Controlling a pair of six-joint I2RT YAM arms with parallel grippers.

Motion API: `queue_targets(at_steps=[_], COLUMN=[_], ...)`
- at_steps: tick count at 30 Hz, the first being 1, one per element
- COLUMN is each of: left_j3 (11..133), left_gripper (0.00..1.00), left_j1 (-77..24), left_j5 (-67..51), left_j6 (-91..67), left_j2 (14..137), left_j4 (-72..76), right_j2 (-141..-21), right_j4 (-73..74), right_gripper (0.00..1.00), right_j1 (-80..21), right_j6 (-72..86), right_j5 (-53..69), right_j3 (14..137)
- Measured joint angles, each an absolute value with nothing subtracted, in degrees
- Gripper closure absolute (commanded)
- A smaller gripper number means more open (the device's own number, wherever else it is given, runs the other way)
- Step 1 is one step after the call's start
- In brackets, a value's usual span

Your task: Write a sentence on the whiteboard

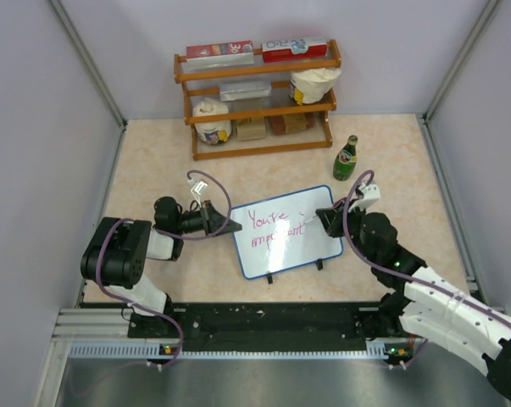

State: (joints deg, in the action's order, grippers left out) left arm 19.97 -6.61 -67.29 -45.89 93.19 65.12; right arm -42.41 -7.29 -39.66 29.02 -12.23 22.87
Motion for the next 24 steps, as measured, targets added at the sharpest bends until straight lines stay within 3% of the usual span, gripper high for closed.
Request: queue_targets(at_steps=[12, 24], left_j3=[20.0, 20.0], left_gripper=[1.0, 1.0], left_j1=[-6.6, -6.6], left_j5=[-67.3, -67.3], left_j6=[-45.9, -45.9], left_j2=[93.2, 93.2], left_j4=[65.1, 65.2], right_j2=[-42.7, -44.8], right_j4=[-7.5, -7.6], right_gripper=[1.0, 1.0], right_j1=[-31.8, -31.6], right_j6=[28.6, 28.7], right_j5=[-6.7, -4.4], right_j3=[24.5, 23.9])
